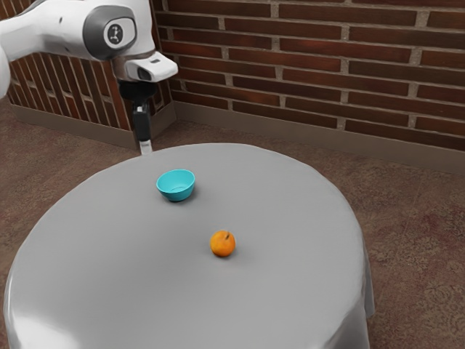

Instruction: Place the pear in the bowl.

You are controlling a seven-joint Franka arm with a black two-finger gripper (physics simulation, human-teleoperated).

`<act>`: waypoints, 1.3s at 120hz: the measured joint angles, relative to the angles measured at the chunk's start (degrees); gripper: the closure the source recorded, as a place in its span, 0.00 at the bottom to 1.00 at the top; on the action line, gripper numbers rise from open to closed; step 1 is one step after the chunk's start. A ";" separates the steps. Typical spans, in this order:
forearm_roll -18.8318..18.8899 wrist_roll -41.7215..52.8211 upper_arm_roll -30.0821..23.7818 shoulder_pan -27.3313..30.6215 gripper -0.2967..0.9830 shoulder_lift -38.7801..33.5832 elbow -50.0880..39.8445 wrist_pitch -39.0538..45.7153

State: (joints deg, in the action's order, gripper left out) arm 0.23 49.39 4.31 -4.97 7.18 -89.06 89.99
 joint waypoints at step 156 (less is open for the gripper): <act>-15.44 43.88 -2.57 -4.79 0.23 21.50 -10.33 32.94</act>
State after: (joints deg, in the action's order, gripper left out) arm -15.22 93.27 1.73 -9.76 28.68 -99.39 122.93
